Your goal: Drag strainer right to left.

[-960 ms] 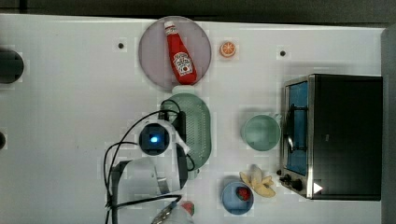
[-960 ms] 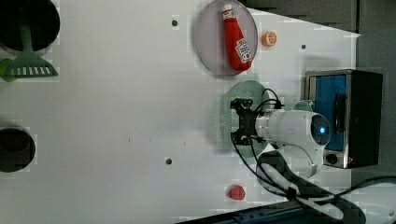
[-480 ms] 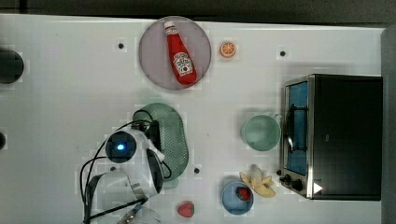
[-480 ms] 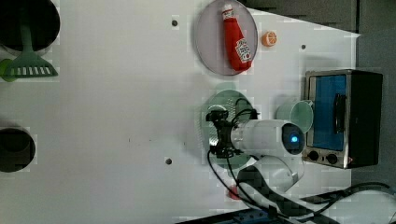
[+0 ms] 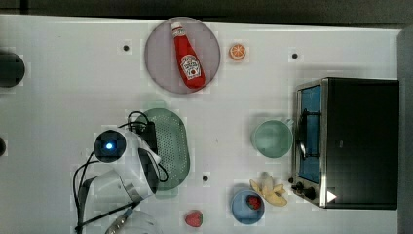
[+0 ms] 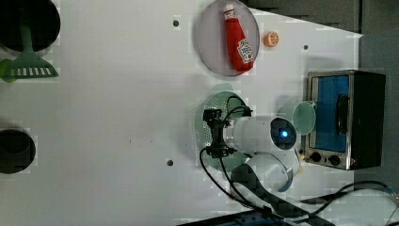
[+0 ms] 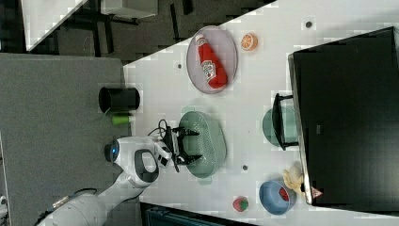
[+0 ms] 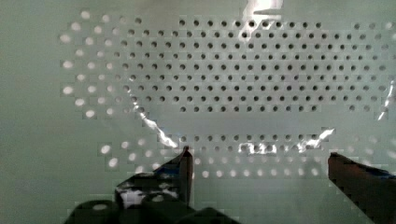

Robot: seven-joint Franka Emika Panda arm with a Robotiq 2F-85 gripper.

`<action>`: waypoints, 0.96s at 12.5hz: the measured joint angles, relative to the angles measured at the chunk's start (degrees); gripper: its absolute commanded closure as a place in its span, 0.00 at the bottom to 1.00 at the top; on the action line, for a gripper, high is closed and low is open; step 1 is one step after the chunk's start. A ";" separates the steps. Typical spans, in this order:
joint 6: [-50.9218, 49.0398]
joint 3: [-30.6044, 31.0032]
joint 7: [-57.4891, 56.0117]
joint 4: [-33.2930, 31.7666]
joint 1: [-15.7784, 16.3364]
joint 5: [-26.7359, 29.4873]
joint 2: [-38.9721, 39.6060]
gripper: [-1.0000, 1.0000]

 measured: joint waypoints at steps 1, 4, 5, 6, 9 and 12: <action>0.11 -0.06 1.85 1.57 0.32 0.46 1.18 0.00; -2.29 -0.36 5.60 7.61 2.24 0.99 3.85 0.00; -2.85 -0.60 6.32 8.84 3.08 1.39 4.50 0.00; -3.25 -0.89 6.88 9.96 4.34 2.31 5.04 0.00; -3.64 0.11 8.62 15.55 6.98 4.55 8.28 0.00; -3.53 0.15 10.24 18.13 10.62 6.83 9.57 0.00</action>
